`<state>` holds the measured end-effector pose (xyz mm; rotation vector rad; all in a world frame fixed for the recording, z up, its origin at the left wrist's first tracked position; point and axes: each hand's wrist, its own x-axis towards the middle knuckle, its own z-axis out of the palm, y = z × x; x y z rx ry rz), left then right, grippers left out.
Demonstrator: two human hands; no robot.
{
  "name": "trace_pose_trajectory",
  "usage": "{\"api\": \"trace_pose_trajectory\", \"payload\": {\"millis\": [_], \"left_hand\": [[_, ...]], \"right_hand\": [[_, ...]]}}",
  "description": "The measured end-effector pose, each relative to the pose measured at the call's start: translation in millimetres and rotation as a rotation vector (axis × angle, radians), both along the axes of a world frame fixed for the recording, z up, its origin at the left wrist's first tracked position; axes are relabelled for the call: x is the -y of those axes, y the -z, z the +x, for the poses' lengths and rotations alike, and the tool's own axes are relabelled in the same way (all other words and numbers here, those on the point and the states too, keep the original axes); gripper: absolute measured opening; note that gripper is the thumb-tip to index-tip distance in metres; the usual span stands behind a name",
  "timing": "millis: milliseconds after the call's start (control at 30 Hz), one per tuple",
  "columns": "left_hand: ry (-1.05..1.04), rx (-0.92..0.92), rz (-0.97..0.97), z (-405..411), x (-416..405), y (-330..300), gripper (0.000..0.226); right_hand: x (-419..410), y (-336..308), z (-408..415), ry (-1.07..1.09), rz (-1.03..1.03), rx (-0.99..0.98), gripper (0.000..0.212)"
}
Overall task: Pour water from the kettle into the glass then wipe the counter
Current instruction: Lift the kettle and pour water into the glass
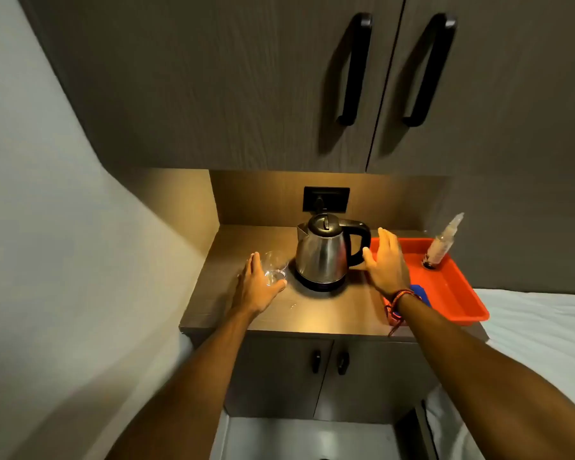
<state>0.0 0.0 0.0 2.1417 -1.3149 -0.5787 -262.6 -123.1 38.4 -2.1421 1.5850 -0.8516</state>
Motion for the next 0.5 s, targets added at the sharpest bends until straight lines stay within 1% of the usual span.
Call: {"api": "trace_pose_trajectory", "payload": {"millis": [67, 133, 200, 233, 300, 333, 433, 500], "left_hand": [[-0.102, -0.119, 0.002, 0.8, 16.6, 9.8, 0.113], [-0.191, -0.183, 0.039, 1.2, 28.5, 19.5, 0.119], [-0.247, -0.232, 0.043, -0.8, 39.0, 26.5, 0.124], [-0.265, -0.286, 0.013, -1.6, 43.9, 30.7, 0.124], [-0.308, -0.385, -0.061, -3.9, 55.9, 37.3, 0.121], [-0.338, -0.43, -0.088, -4.7, 61.4, 42.0, 0.117], [-0.4, -0.568, -0.154, -6.0, 71.2, 51.2, 0.105], [-0.422, -0.579, -0.179, -4.8, 75.1, 54.4, 0.096]], "right_hand": [[24.9, 5.3, 1.6, 0.037, 0.073, 0.06, 0.064], [48.0, 13.6, 5.8, 0.03, 0.149, 0.072, 0.064], [65.5, 22.8, 10.6, 0.026, 0.179, 0.093, 0.058], [71.7, 27.3, 12.4, 0.027, 0.179, 0.122, 0.052], [85.7, 37.1, 18.9, 0.034, 0.176, 0.199, 0.039], [90.9, 41.7, 23.2, 0.047, 0.177, 0.244, 0.036], [98.1, 48.8, 37.0, 0.095, 0.265, 0.439, 0.041], [102.4, 50.5, 43.8, 0.129, 0.319, 0.576, 0.039]]}}
